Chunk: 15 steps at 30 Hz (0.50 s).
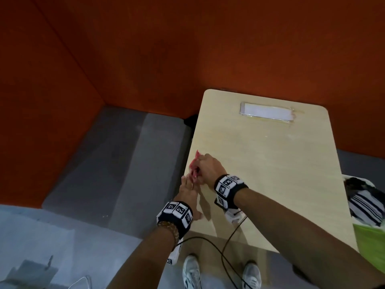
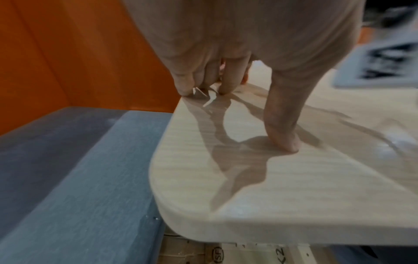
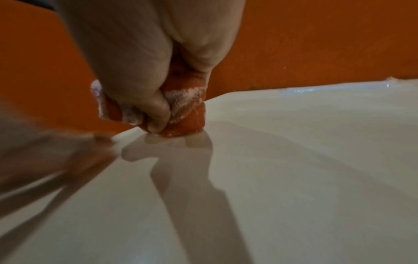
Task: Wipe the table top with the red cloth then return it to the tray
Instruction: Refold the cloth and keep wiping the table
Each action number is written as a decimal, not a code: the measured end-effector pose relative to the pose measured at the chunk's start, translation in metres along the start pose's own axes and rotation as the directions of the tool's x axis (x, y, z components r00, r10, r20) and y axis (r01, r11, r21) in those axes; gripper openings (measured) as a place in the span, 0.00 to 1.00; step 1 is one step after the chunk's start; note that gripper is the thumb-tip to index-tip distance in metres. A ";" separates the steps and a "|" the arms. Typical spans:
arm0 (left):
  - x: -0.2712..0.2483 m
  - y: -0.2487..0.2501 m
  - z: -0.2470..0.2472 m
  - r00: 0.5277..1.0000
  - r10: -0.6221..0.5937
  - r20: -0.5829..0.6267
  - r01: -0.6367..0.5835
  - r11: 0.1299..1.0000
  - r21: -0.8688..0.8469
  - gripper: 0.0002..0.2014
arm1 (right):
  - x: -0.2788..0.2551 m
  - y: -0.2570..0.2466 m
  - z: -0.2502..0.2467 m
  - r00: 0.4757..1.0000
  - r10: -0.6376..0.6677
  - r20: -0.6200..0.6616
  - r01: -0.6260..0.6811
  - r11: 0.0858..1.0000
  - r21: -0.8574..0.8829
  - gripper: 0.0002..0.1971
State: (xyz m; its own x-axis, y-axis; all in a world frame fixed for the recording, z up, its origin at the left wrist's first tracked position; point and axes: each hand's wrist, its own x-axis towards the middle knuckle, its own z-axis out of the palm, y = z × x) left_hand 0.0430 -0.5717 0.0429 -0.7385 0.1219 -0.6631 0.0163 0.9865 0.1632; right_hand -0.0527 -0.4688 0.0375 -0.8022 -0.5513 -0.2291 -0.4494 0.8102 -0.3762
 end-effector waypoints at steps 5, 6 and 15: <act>0.005 -0.010 0.003 1.000 -0.003 0.015 0.004 0.998 -0.057 0.57 | 0.080 0.028 -0.048 0.984 0.172 -0.035 -0.173 0.984 -0.028 0.11; 0.004 -0.011 0.003 1.000 0.006 0.021 -0.005 0.998 -0.056 0.57 | 0.085 0.032 -0.054 0.982 0.184 -0.041 -0.185 0.982 -0.025 0.10; 0.005 -0.003 0.000 0.999 -0.011 0.047 0.008 0.997 0.075 0.56 | 0.019 0.049 -0.001 0.992 0.123 -0.004 -0.123 0.992 0.007 0.08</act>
State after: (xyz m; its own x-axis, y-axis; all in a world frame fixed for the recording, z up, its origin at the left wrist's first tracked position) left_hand 0.0395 -0.5745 0.0392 -0.7059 0.1157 -0.6988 0.0613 0.9928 0.1025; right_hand -0.0899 -0.4396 0.0154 -0.8529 -0.4468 -0.2702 -0.3448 0.8705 -0.3512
